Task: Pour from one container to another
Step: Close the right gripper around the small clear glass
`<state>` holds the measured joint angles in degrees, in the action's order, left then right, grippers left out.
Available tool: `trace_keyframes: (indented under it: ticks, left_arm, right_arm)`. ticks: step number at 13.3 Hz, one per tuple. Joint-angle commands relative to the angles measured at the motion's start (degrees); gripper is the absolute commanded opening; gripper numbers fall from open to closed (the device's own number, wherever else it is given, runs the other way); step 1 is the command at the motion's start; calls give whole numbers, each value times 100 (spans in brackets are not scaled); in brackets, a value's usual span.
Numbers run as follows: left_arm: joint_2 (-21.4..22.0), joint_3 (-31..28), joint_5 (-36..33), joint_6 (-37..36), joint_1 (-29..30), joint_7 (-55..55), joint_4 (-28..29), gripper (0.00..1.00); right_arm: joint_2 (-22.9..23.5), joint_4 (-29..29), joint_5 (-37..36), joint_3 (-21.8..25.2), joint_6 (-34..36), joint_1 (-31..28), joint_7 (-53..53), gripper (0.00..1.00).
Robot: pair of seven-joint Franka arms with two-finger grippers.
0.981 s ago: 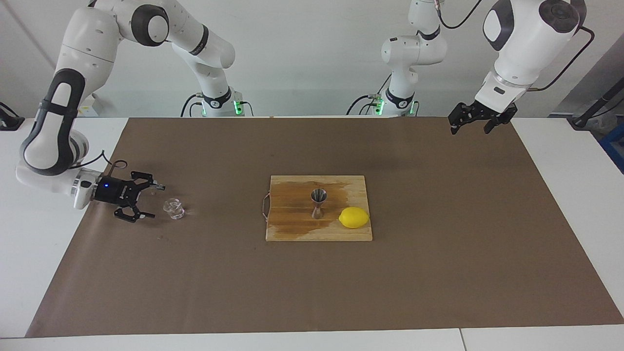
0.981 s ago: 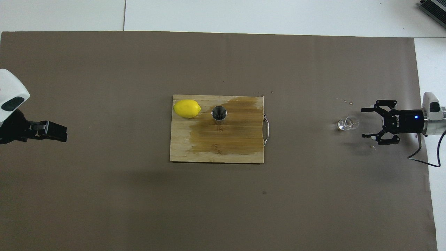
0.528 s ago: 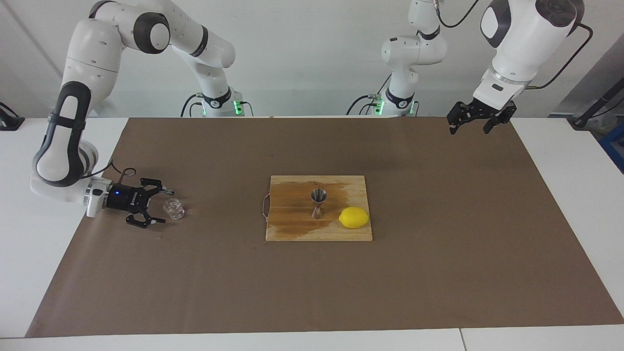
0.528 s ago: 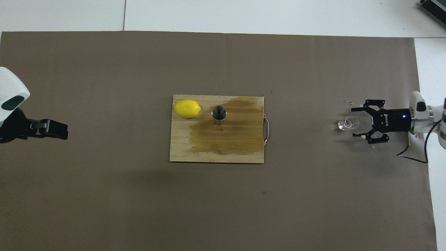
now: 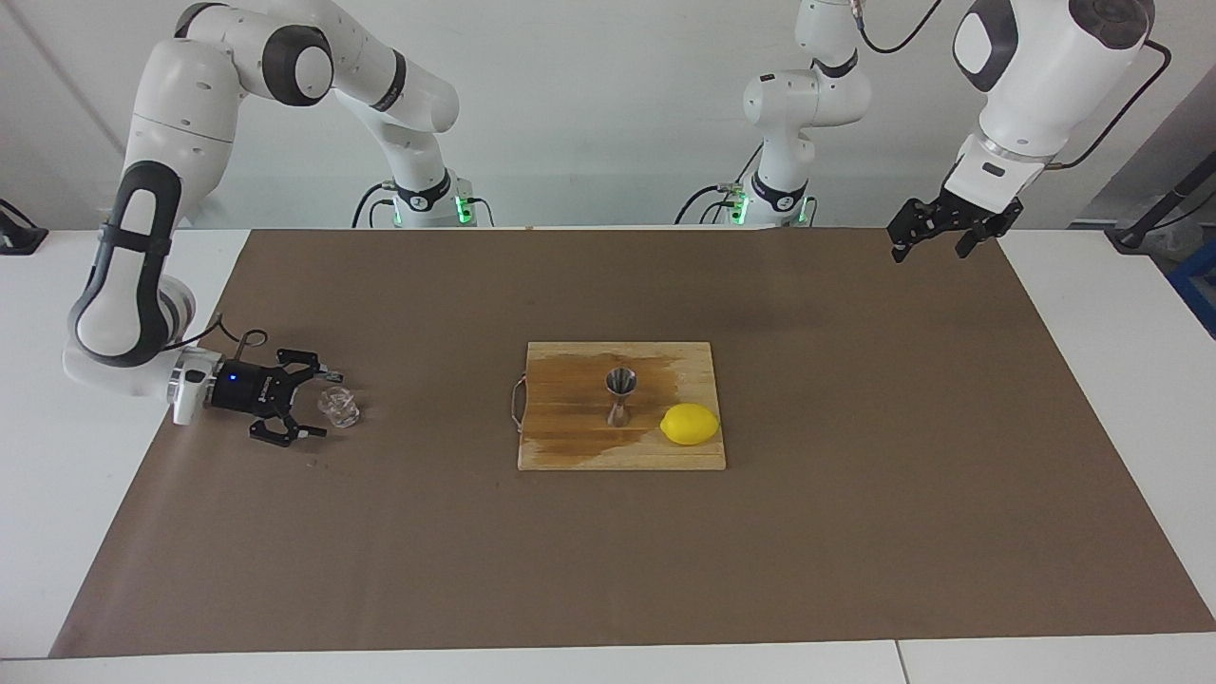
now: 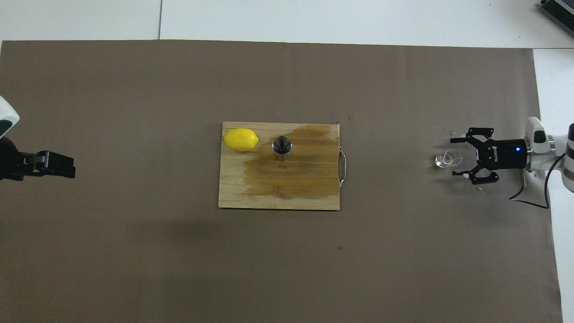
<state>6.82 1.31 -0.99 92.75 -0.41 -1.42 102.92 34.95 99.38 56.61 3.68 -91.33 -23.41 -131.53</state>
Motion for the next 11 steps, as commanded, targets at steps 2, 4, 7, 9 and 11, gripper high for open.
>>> trace_keyframes:
  ticks: [2,4,7,9,11]
  left_arm:
    - [83,36,-24,111,-29,-87,44,100]
    - [48,36,151,164,-55,-87,-78,100]
    - [-101,27,187,226,-64,-78,-648,100]
    - [-225,27,187,130,-64,-78,-1009,100]
    - [-225,27,187,-11,-56,-87,-1124,100]
  right_arm:
    - [100,-68,166,19,-156,108,-197,100]
    - [100,-68,193,19,-157,152,-197,100]
    - [109,-50,228,19,-165,179,-197,92]
    - [109,-50,211,19,-192,179,-188,88]
    - [109,-50,158,19,-200,170,-197,88]
